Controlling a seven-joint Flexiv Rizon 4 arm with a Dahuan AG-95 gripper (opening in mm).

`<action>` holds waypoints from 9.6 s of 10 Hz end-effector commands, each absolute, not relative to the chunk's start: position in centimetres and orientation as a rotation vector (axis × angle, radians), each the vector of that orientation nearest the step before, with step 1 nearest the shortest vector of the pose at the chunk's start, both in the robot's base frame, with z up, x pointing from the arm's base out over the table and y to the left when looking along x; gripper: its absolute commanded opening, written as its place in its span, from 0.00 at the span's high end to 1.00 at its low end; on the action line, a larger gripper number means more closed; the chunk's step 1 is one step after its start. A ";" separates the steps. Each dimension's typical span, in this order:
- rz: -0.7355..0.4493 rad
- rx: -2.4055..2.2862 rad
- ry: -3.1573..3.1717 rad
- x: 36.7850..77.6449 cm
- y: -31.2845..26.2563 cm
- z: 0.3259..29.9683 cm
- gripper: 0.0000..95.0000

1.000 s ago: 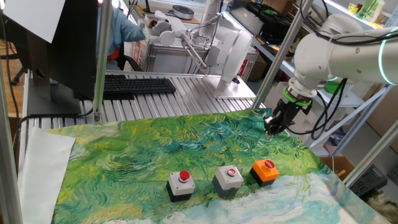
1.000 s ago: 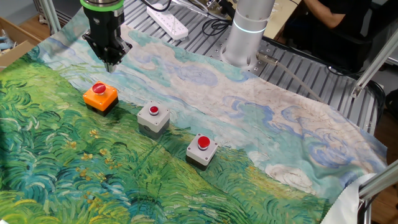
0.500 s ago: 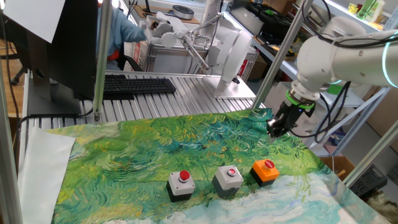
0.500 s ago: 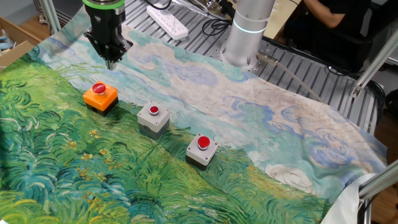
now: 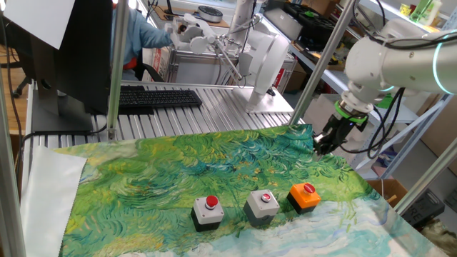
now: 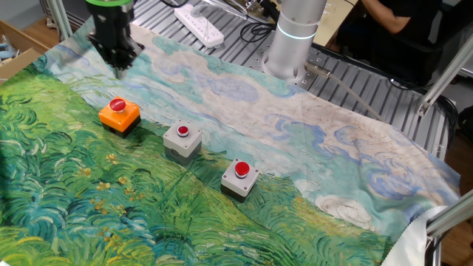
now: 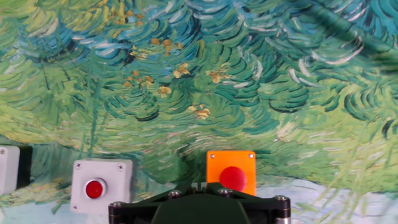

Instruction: Press three buttons from left to right in sequence

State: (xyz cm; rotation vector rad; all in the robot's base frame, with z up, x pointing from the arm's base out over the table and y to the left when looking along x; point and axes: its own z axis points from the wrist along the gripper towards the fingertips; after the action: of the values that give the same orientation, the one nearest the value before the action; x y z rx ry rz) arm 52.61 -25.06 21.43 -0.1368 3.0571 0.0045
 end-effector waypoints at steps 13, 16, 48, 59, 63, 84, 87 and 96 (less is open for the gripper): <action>0.010 -0.118 3.061 52.4 -26.2 21.4 1.00; 0.021 -0.092 3.068 52.2 -26.1 21.5 1.00; 0.037 -0.053 3.055 49.8 -25.0 21.8 1.00; 0.018 -0.045 3.064 49.8 -25.0 21.8 1.00; 0.014 -0.036 3.063 49.8 -25.0 21.8 1.00; 0.008 0.008 3.063 48.8 -25.6 22.0 1.00; 0.025 -0.005 3.069 48.8 -27.1 21.8 1.00; 0.020 -0.011 3.071 49.1 -30.2 20.9 1.00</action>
State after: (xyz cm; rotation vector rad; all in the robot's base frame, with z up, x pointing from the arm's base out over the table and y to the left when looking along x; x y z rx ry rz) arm 48.95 -30.03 20.77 -0.0098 3.0690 0.0172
